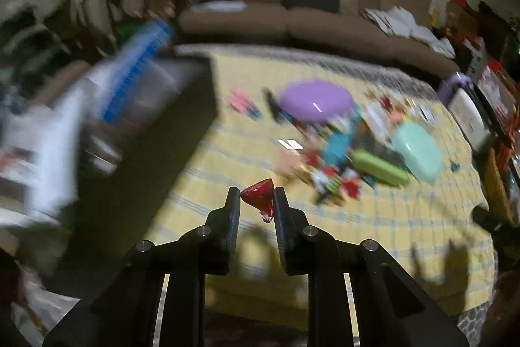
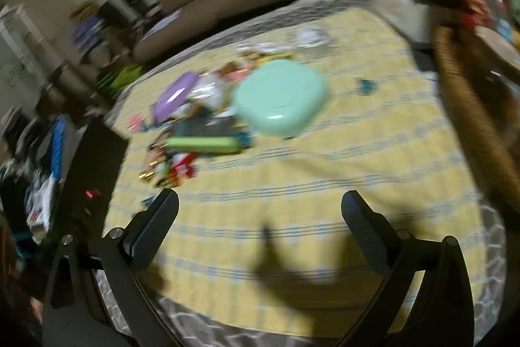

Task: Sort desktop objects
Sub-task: 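Carry the red item in the left tool while the right tool carries a blue candy, then open the left tool over the black box while the right tool releases the blue candy there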

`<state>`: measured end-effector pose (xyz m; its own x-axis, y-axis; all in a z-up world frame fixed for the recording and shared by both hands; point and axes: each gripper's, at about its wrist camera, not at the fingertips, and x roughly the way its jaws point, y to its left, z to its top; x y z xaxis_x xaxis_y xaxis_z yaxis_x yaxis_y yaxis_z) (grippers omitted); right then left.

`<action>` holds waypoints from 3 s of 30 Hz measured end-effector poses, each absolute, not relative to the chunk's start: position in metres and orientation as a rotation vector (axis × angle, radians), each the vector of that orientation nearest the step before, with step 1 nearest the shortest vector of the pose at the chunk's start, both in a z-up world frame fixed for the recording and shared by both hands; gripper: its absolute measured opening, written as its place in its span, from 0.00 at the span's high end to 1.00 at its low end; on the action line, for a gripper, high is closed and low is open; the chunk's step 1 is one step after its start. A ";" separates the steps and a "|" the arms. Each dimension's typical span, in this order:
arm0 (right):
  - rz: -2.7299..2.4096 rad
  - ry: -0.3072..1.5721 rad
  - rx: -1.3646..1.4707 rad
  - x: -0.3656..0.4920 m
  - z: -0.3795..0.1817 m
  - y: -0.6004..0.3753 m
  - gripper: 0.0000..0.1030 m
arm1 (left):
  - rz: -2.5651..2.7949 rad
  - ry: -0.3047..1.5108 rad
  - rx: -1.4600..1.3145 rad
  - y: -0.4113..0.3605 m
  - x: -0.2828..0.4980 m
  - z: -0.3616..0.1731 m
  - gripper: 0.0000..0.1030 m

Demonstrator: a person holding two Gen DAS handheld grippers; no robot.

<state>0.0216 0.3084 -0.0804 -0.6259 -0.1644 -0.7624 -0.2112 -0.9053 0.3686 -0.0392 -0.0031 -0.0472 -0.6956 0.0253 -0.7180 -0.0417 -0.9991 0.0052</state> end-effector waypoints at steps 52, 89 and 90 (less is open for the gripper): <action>3.276 0.044 -1.041 -0.042 0.078 0.051 0.81 | 3.209 -0.360 -0.765 -0.237 -0.016 0.106 0.81; 3.355 0.084 -1.461 -0.094 0.021 -0.054 0.48 | 3.015 -0.647 -1.138 -0.271 -0.056 0.023 0.29; 3.343 0.091 -1.456 -0.094 0.021 -0.046 0.48 | 3.011 -0.670 -1.126 -0.271 -0.054 0.023 0.25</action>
